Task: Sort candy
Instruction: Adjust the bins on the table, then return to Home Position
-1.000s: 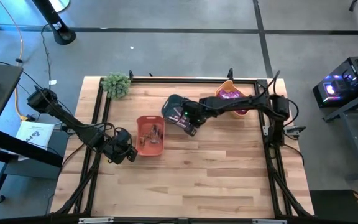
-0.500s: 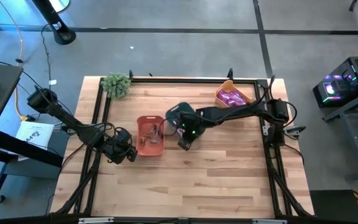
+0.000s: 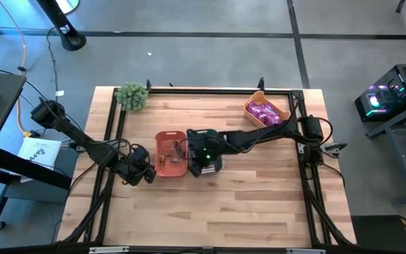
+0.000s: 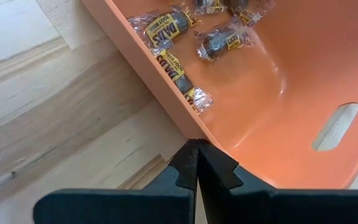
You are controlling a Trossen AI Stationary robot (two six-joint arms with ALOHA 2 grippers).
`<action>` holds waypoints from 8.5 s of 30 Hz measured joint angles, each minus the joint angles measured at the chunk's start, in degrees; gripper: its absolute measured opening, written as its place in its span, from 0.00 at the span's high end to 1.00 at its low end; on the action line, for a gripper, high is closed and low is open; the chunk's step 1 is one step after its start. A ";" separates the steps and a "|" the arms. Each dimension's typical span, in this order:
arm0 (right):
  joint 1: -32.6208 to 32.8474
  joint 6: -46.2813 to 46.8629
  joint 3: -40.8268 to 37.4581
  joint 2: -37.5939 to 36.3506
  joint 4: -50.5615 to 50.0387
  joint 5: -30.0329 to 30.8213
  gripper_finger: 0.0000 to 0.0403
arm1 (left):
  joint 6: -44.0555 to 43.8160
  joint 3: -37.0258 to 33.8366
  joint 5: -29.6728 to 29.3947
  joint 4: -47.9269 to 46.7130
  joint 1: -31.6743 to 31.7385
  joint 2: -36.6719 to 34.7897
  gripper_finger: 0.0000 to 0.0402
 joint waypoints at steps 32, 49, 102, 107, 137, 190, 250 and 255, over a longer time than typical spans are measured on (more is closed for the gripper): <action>-1.24 3.82 -15.35 -12.52 -23.85 10.00 1.00 | 2.57 0.00 -0.30 0.01 2.93 0.00 1.00; -2.70 4.54 -16.79 -17.91 -27.51 13.91 1.00 | 4.14 -0.04 3.08 0.12 6.10 0.00 1.00; -2.38 24.07 -30.64 -22.22 -6.05 2.13 1.00 | 3.73 -0.02 2.69 1.55 6.08 -0.02 1.00; 1.73 24.12 -30.64 -20.37 -3.69 -1.68 1.00 | 3.97 -0.02 2.67 1.62 6.08 0.00 1.00; -10.82 2.87 -30.67 -36.69 -5.23 9.94 1.00 | 43.88 1.22 3.46 35.08 9.68 -13.65 1.00; -3.70 -13.82 -53.37 -77.58 12.39 25.31 1.00 | 54.99 -21.51 32.05 68.09 35.33 -20.63 1.00; -7.65 -25.08 -80.28 -112.83 14.19 11.63 1.00 | 55.04 -21.42 29.14 25.73 35.19 -60.13 1.00; -7.65 -25.09 -80.28 -112.67 11.89 11.64 1.00 | 55.01 -21.42 29.14 25.73 35.19 -60.11 1.00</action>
